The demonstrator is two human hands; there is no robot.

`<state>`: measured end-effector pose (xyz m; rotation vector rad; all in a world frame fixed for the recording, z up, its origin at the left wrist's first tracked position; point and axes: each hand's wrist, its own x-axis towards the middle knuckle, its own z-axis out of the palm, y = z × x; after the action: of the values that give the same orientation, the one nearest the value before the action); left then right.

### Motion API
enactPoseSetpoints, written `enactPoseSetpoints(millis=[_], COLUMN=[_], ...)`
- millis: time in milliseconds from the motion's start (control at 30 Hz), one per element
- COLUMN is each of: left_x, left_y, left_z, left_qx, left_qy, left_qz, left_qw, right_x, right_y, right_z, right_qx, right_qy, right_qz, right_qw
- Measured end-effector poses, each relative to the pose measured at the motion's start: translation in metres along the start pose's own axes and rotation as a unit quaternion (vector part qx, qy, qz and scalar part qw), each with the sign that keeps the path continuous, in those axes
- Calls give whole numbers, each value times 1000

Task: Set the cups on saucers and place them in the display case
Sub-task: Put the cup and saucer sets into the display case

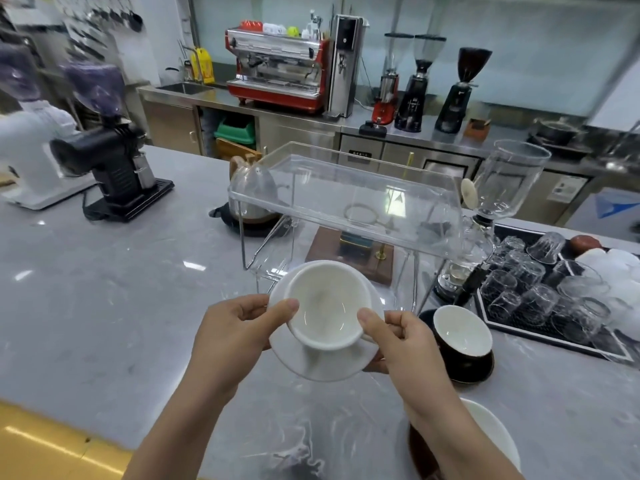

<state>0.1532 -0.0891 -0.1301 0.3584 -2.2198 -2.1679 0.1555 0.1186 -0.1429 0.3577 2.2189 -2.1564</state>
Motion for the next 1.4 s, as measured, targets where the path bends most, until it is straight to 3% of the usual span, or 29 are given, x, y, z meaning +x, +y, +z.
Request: enactPoseSetpoints(millis=[367, 767, 1400], left_x=[75, 170, 200], left_y=[0, -3, -6], left_z=[22, 44, 60], left_qx=[0, -18, -24], left_qy=[18, 30, 17], left_qz=[48, 7, -16], left_qw=[999, 999, 999], right_x=[51, 133, 168], right_y=[-12, -19, -17], right_z=[38, 46, 51], right_qx=[16, 46, 7], right_qy=[84, 115, 157], right_qz=[-37, -44, 20], right_qw=[996, 991, 987])
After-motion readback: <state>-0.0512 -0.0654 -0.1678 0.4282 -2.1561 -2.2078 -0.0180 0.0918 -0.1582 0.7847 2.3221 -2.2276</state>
